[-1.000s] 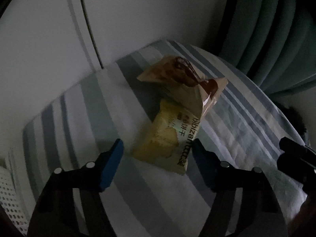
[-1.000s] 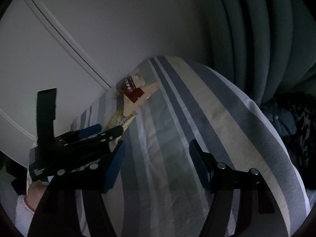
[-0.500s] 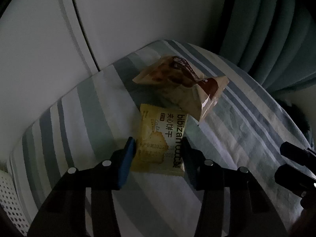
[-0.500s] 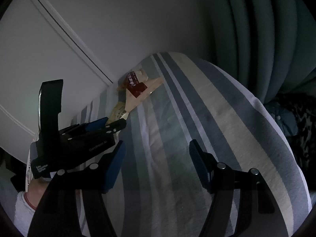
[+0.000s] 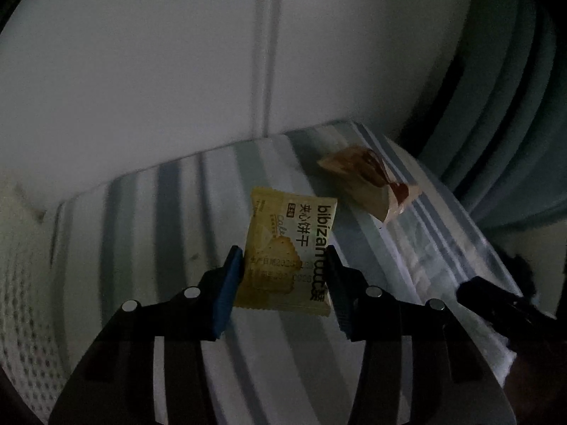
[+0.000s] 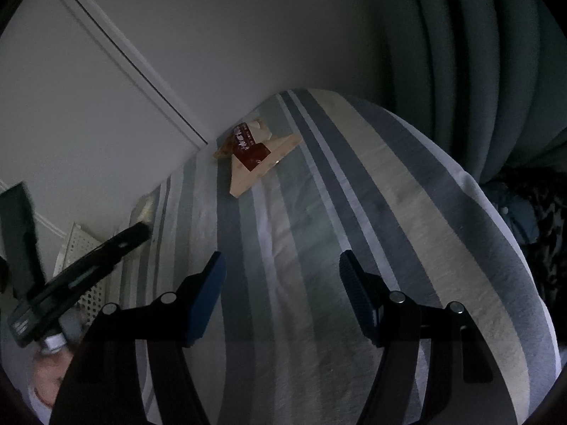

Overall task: Organize snacks
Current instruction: 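Grasp the brown-labelled pastry with the right gripper while the left holds the bibizan pack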

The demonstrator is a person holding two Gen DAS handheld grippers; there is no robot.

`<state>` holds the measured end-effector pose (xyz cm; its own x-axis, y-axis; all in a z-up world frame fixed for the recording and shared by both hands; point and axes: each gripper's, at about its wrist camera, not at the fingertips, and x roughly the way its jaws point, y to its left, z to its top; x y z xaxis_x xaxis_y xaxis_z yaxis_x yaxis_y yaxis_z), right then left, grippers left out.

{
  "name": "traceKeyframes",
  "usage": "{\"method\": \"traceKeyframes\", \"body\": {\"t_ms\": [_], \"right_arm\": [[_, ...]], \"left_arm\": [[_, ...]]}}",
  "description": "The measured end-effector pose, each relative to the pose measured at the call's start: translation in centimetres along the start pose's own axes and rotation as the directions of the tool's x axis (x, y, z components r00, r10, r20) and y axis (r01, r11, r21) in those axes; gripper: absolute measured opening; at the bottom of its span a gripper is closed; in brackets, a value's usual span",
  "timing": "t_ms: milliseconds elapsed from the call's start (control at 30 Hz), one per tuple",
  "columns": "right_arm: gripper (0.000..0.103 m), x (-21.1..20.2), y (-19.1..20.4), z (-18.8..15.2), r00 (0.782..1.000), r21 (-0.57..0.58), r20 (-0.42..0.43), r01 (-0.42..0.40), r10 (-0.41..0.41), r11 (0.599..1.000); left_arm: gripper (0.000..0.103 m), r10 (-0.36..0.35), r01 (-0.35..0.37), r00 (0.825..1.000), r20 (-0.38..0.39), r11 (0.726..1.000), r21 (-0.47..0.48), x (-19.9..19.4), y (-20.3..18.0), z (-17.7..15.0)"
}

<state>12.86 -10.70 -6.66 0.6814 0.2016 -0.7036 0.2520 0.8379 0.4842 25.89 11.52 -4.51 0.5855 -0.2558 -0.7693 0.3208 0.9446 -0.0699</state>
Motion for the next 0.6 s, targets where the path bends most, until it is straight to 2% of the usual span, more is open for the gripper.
{"method": "traceKeyframes", "body": {"t_ms": [300,467,600], "right_arm": [[0.066,0.1,0.2,-0.1,1.000,-0.014,-0.006,0.010,-0.010,1.000],[0.066,0.3,-0.6,-0.1,1.000,0.035,-0.010,0.002,-0.002,0.999],[0.066,0.5,0.1,0.7,0.998,0.017,-0.008,0.062,-0.062,0.998]], "left_arm": [[0.048,0.045,-0.036,0.996,0.079,0.993,-0.108,-5.5,3.3,-3.5],[0.048,0.053,-0.039,0.986,0.159,0.996,-0.085,-7.4,3.3,-2.9],[0.048,0.021,-0.001,0.978,0.210,0.996,-0.092,-9.2,4.1,-2.7]]}}
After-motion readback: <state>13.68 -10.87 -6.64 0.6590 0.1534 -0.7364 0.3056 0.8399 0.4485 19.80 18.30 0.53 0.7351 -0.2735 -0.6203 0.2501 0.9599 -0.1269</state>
